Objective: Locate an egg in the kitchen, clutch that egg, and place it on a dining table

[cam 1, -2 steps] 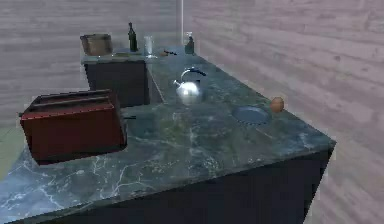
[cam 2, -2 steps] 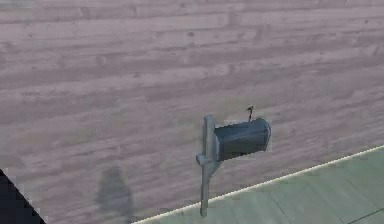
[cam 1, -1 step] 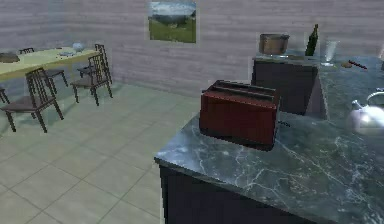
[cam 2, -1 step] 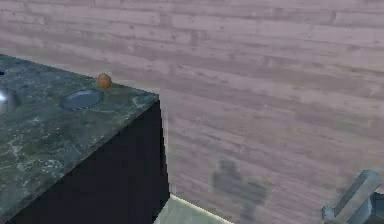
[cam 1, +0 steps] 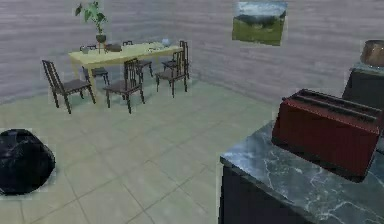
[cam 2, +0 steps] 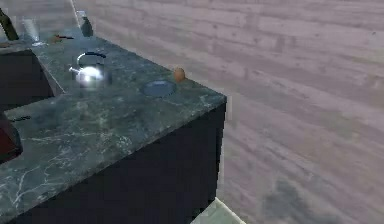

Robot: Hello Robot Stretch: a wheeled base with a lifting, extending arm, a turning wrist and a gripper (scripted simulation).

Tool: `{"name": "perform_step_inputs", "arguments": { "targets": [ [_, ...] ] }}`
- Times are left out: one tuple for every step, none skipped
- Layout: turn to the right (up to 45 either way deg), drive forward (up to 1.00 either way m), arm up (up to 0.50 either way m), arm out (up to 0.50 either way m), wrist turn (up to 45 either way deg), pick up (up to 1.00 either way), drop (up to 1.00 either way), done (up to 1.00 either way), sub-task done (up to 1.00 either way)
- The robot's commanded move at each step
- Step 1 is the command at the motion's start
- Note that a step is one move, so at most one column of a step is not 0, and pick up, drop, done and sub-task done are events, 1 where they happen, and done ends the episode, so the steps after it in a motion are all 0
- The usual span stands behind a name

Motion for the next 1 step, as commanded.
{"name": "perform_step_inputs", "arguments": {
  "targets": [
    [45.0, 0.00, 0.00, 0.00, 0.0, 0.00, 0.00, 0.00, 0.00]
  ]
}}
